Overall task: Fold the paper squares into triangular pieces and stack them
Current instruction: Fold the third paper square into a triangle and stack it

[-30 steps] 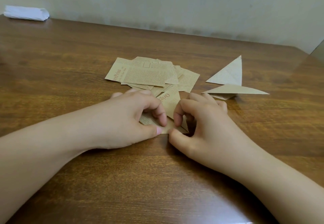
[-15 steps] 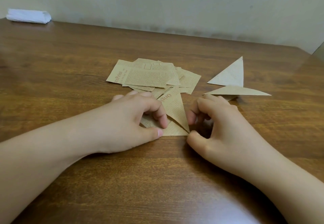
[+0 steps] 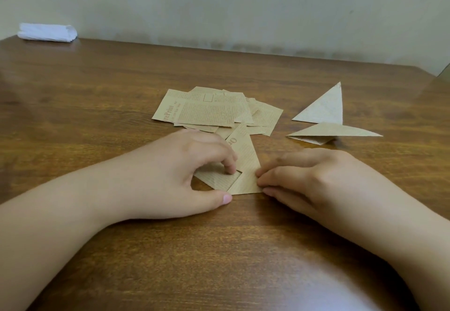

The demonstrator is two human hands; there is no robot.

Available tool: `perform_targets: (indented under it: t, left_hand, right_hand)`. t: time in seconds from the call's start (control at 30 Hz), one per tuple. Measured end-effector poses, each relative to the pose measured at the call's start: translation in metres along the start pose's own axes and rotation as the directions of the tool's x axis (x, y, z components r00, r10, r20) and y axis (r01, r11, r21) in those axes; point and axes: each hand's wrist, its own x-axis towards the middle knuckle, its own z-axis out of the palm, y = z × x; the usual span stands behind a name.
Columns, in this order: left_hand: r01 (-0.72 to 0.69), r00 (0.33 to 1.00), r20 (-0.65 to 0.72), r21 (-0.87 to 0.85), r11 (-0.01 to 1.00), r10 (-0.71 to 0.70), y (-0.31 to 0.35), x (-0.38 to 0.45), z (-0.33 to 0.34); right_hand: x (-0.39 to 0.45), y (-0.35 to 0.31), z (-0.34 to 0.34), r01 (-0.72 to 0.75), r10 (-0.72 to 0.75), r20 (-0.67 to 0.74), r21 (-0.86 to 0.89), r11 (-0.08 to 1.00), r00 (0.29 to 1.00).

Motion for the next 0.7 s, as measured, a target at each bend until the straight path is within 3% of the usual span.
perform_targets:
  t: [0.13,0.37,0.47,0.6,0.7]
  left_hand:
    - [-0.025,1.0,-0.006,0.064,0.998,0.025,0.002,-0.001,0.003]
    - [-0.006,1.0,-0.029,0.107,0.994,0.009,0.001,-0.002,0.004]
    - [-0.004,1.0,-0.021,0.093,0.996,0.006,0.0,-0.001,0.004]
    - [-0.01,1.0,-0.024,0.053,0.999,0.011,-0.001,0.001,0.004]
    - [-0.01,0.999,-0.046,0.061,0.998,0.013,-0.001,0.0,0.004]
  right_hand:
    - [0.004,-0.003,0.004,0.066,-0.074,-0.064,-0.123,0.99,0.995]
    - [0.011,0.002,0.001,0.099,-0.026,0.24,-0.298,0.949,0.97]
    - [0.012,-0.003,-0.002,0.059,0.004,0.198,-0.312,0.948,0.98]
    - [0.013,-0.014,0.001,-0.164,0.169,0.014,-0.175,0.971,0.986]
    - [0.014,-0.023,0.008,-0.272,0.269,-0.045,-0.123,0.954,0.962]
